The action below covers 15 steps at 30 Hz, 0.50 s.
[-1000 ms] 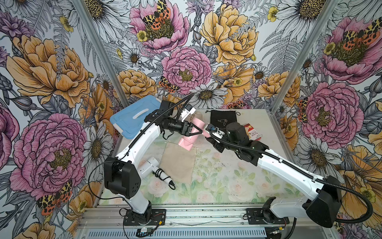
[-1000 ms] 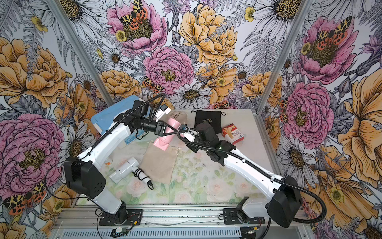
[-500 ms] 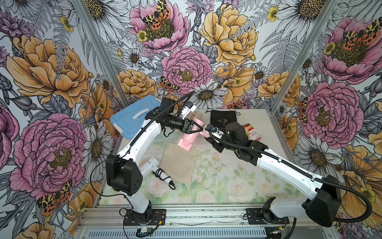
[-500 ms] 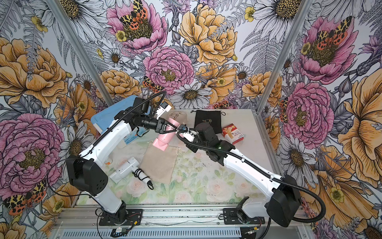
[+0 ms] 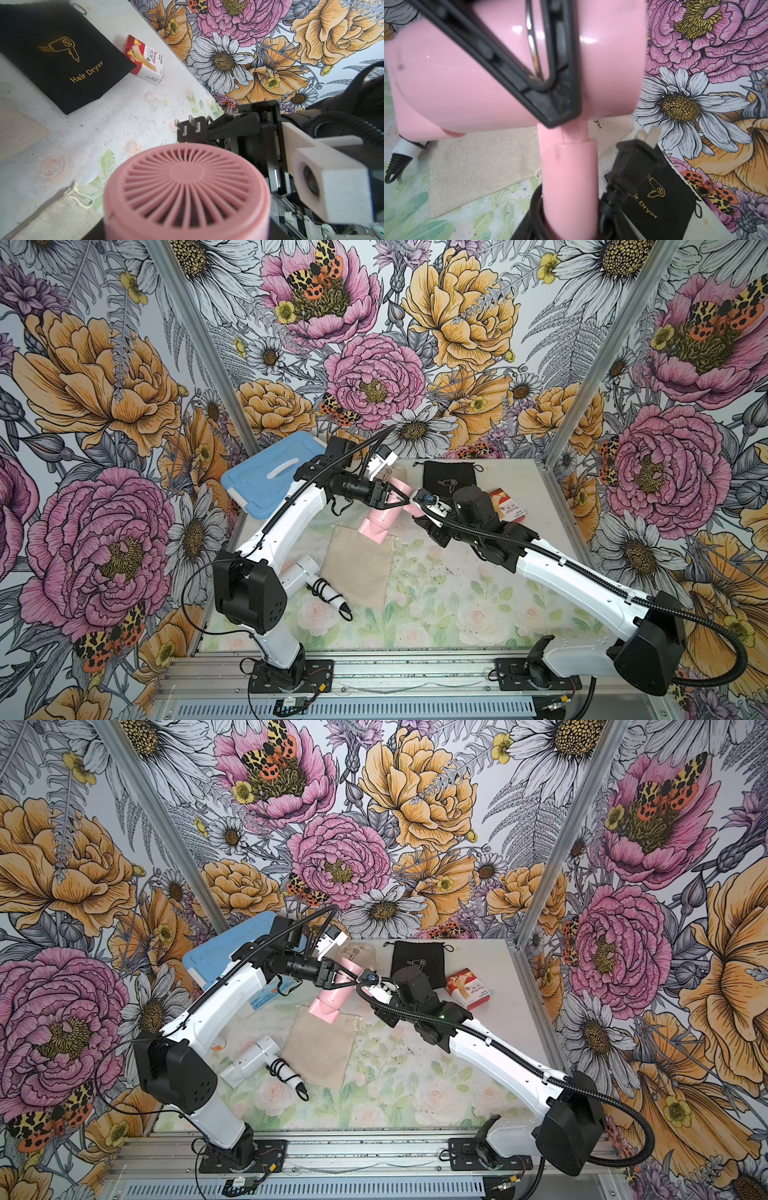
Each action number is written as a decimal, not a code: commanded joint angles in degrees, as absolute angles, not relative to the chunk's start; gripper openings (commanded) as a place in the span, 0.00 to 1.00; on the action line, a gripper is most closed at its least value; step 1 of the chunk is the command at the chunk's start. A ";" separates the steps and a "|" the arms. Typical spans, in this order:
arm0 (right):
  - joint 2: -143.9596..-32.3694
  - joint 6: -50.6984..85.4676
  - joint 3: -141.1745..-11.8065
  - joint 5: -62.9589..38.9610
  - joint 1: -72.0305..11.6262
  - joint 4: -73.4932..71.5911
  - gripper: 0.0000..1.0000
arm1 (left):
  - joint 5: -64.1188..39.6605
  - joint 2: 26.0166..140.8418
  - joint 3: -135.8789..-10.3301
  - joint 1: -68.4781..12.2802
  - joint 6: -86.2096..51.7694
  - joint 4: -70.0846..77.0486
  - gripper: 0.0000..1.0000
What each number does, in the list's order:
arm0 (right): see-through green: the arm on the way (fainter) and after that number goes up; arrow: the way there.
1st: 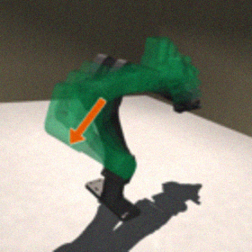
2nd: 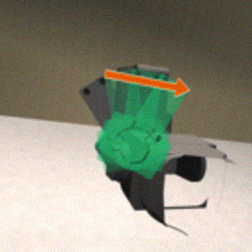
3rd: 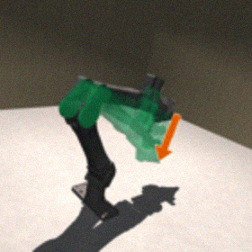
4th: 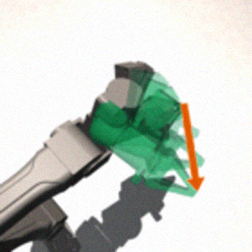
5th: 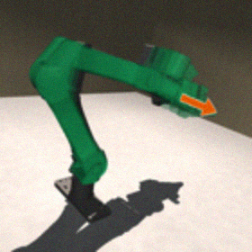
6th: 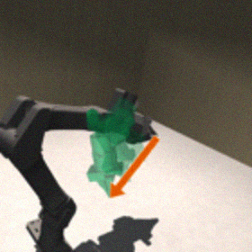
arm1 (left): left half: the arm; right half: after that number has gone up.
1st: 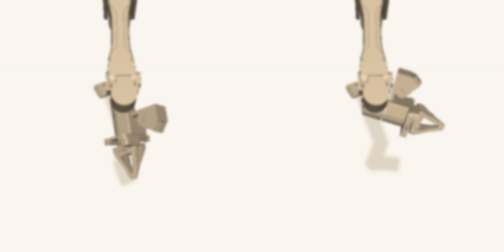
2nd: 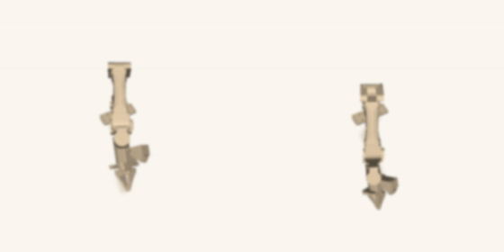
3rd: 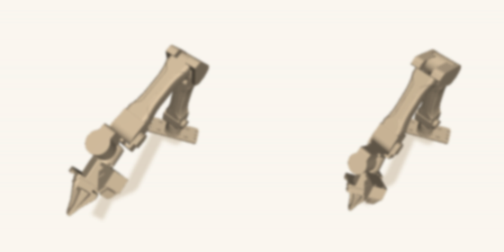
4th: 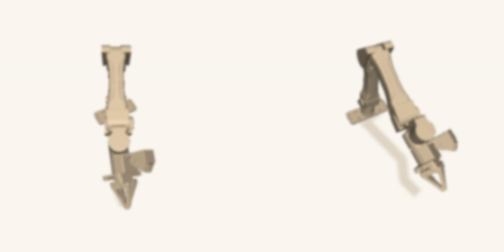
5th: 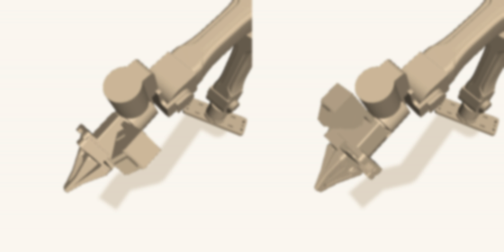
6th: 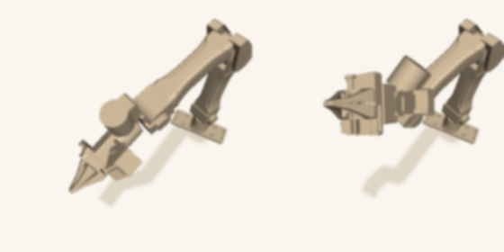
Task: Pack away hair dryers
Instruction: Fold the hair dryer.
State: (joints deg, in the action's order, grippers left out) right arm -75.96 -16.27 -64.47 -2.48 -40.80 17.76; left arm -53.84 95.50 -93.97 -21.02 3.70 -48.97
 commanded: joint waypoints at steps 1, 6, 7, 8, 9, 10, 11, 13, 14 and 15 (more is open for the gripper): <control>-76.37 -8.52 -66.59 0.63 -40.52 4.58 0.06 | -51.69 91.39 -93.39 -23.43 1.38 -43.75 0.29; -77.53 -0.20 -66.53 2.38 -40.08 -0.43 0.08 | -47.65 87.98 -88.25 -23.55 -6.67 -32.25 0.29; -77.82 2.07 -66.69 3.11 -40.08 -1.31 0.09 | -46.71 87.27 -86.94 -23.64 -8.51 -29.62 0.30; -78.23 4.09 -66.91 3.68 -39.99 -2.13 0.09 | -46.33 86.82 -85.87 -23.79 -9.93 -27.29 0.30; -78.74 6.93 -67.24 4.67 -39.91 -2.81 0.10 | -45.94 86.41 -84.84 -24.10 -11.08 -25.22 0.29; -79.30 9.95 -67.71 5.25 -39.87 -3.57 0.10 | -44.63 86.16 -84.04 -24.63 -11.74 -23.84 0.29; -79.67 12.16 -67.88 5.27 -39.73 -4.59 0.10 | -43.78 85.99 -83.54 -25.32 -11.91 -22.95 0.30; -80.84 17.94 -68.50 5.97 -39.62 -6.83 0.10 | -41.52 85.87 -82.31 -26.86 -12.48 -20.92 0.29; -81.32 20.35 -68.79 6.36 -39.55 -7.80 0.10 | -40.96 85.87 -81.71 -27.45 -12.95 -19.63 0.30; -81.87 23.28 -69.05 6.73 -39.47 -9.05 0.10 | -40.76 85.95 -80.87 -27.88 -13.73 -17.94 0.29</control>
State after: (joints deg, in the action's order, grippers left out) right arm -80.68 8.49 -64.51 2.70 -40.03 5.15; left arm -39.64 87.70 -83.07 -23.59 -10.50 -23.92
